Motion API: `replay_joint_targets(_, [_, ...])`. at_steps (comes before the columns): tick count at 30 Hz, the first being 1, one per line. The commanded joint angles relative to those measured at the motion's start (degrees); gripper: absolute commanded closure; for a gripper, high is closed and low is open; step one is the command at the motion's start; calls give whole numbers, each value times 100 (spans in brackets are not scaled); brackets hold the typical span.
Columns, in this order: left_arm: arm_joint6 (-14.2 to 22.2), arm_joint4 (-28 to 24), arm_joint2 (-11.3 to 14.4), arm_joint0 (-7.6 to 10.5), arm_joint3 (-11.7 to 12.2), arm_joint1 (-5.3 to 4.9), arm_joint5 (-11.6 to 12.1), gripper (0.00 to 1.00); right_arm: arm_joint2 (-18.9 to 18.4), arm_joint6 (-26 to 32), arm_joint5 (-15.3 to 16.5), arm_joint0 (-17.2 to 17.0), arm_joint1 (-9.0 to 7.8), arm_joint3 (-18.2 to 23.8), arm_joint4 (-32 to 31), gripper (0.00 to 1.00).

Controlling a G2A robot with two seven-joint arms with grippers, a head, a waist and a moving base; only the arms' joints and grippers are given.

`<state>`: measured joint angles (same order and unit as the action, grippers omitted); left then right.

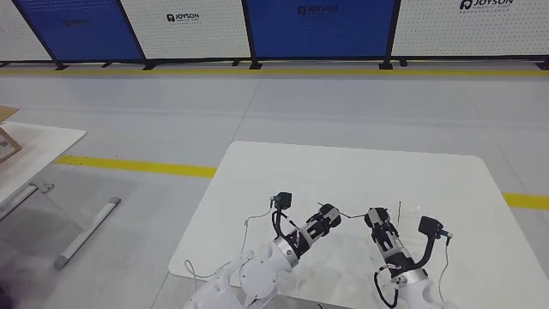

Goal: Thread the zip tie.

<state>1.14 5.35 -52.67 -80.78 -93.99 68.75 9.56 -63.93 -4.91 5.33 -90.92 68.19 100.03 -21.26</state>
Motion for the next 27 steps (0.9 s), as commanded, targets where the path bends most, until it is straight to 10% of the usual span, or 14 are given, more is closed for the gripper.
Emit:
replay_joint_targets(1, [0,0,0,0,0,0,0,100,-1,2,1,0,-1,1,1,100])
replay_joint_targets(27, [81,-1296,-152,-105,-128,99,162,100,14,-329,458,-20,117,-114,-11,100])
